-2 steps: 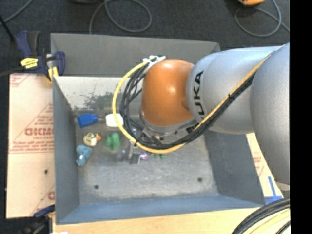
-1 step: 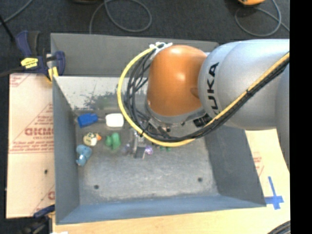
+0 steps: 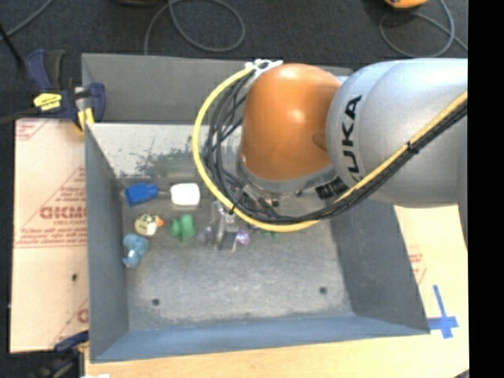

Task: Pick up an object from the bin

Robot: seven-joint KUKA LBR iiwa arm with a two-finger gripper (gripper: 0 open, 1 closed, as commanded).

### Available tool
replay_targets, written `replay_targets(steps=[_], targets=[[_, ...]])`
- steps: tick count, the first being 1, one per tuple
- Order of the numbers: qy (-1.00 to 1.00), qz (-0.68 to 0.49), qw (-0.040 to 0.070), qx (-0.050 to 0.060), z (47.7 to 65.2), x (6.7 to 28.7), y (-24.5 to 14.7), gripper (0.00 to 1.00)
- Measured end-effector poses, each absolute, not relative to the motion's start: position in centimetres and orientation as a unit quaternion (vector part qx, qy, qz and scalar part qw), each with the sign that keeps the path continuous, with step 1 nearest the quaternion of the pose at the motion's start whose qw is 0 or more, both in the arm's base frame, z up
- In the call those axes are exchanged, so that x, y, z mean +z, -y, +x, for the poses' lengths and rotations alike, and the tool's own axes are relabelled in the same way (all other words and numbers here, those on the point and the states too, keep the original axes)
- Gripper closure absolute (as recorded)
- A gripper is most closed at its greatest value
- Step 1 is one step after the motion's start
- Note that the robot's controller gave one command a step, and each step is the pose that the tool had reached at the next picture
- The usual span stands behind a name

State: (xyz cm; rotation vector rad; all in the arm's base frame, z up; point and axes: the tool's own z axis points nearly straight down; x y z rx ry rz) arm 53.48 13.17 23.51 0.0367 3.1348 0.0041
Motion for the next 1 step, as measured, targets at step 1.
replay_targets(steps=[1], targets=[[-0.999, -0.05, -0.002, -0.001, 52.22, 25.18, -13.81, 1.0]])
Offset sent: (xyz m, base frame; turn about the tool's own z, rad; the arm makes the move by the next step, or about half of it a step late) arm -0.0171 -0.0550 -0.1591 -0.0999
